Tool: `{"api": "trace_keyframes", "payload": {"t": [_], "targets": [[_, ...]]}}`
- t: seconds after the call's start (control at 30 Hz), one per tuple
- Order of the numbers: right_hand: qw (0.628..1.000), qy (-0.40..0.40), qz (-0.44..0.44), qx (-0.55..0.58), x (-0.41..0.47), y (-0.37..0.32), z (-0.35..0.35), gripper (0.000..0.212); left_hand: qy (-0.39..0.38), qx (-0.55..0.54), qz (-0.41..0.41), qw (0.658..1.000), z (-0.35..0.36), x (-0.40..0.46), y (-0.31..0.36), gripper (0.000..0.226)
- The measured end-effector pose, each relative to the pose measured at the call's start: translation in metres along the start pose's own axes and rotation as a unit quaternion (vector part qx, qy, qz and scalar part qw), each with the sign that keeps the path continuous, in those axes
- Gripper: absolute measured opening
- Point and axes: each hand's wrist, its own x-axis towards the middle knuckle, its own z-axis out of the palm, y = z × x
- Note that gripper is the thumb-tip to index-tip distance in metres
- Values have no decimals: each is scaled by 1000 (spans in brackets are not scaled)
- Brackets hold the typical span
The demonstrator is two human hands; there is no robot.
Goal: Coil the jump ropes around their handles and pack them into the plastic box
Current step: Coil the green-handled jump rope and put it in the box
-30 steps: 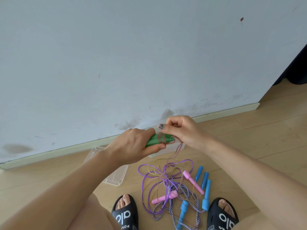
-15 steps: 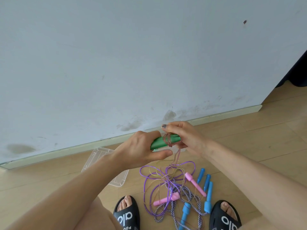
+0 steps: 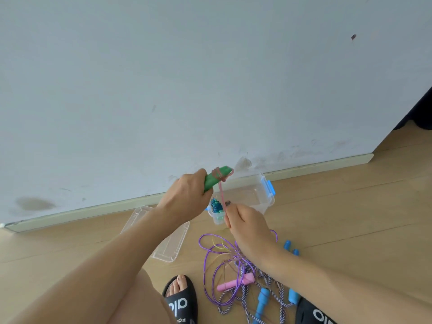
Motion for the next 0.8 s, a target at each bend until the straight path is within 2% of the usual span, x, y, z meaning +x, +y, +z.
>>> {"api": "trace_keyframes", "payload": {"t": [0.13, 0.27, 0.37, 0.5, 0.6, 0.8], "targets": [[976, 8, -140, -168, 3, -15, -17, 44, -16, 165, 64, 984, 4, 0, -11, 15], [946, 2, -206, -249, 11, -23, -35, 46, -10, 252, 149, 956, 13, -6, -5, 26], [943, 13, -217, -251, 20, -28, -47, 44, -19, 281, 171, 944, 10, -10, 2, 47], [953, 9, -203, -223, 36, -30, -60, 50, -24, 281, 204, 938, 12, -19, 14, 33], [973, -16, -164, -159, 48, -31, -70, 53, -3, 264, 231, 937, 14, -23, 20, 32], [982, -53, -138, -114, 52, -30, -79, 56, 3, 233, 254, 939, 8, -29, 29, 31]]}}
